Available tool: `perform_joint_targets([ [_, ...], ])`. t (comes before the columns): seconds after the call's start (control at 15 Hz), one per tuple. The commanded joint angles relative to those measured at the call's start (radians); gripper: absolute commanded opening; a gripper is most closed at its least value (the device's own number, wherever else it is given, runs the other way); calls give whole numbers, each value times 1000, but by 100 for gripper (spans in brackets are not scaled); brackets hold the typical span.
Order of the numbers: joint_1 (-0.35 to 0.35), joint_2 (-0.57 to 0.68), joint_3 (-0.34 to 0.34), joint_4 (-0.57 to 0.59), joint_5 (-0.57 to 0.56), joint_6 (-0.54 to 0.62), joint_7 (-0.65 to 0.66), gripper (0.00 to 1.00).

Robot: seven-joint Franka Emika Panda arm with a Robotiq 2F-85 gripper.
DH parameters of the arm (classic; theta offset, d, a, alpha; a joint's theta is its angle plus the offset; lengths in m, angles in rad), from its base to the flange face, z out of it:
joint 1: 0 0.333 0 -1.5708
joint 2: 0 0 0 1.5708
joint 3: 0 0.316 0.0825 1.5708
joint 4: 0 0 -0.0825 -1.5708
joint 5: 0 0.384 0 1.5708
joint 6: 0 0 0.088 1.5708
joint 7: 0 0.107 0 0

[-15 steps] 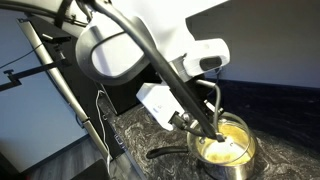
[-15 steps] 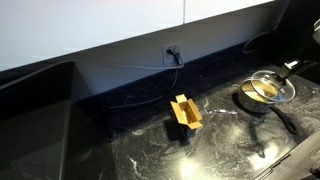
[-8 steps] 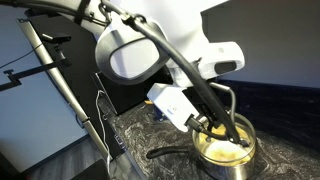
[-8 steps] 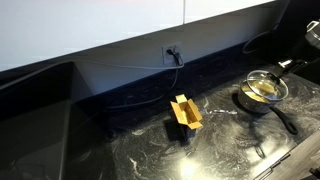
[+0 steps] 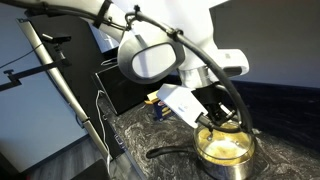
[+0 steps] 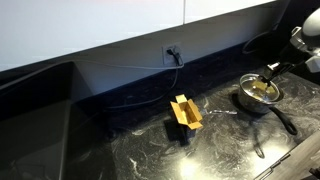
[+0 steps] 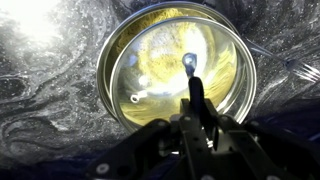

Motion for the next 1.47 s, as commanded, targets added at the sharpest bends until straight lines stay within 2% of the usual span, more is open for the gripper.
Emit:
perform_joint_targets([
  [0.0, -37, 22, 34, 53, 12, -73, -8, 4],
  [0.27, -52, 26, 31, 71, -18, -130, 21, 4],
  [0.33, -54, 26, 30, 74, -21, -150, 26, 17],
  [0.4, -56, 29, 30, 79, -23, -161, 26, 42],
  [0.53, -56, 31, 31, 87, -20, -180, 25, 45],
  [0.87, -39, -25, 56, 37, -21, -160, -5, 81],
  [1.0, -23, -87, 63, -18, -76, -147, 21, 96],
  [1.07, -16, -120, 64, -45, -114, -141, 29, 100],
  [1.4, -13, -368, 64, -220, -378, -108, 166, 100],
])
